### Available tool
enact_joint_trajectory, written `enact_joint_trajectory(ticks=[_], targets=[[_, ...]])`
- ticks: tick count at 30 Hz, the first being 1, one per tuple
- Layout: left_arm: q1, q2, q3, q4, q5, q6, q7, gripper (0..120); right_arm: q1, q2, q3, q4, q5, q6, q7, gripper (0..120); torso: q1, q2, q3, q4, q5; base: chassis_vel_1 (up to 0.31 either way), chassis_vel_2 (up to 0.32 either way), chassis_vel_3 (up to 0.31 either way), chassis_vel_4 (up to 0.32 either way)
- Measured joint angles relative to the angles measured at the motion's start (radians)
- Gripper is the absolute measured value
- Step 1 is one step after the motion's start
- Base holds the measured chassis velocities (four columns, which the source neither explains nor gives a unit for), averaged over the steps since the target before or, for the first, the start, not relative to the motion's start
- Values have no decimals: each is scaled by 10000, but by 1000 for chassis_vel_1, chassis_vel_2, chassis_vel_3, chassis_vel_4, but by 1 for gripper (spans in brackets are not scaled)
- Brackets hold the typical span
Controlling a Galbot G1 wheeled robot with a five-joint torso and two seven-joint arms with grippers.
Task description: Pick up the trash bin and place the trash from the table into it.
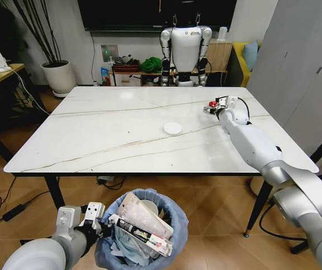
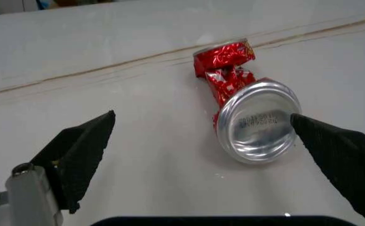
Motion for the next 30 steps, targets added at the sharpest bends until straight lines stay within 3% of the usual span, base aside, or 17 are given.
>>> enact_joint_trajectory(ticks=[24, 30], targets=[[-358, 138, 25, 0, -127, 0, 167, 0, 465, 263, 314, -1350, -621, 351, -258, 100, 0, 1, 0, -2, 1, 0, 0, 0, 0], [-320, 151, 4, 0, -141, 0, 169, 0, 433, 248, 339, -1370, -622, 374, -328, 81, 0, 1, 0, -1, 2, 0, 0, 0, 0]])
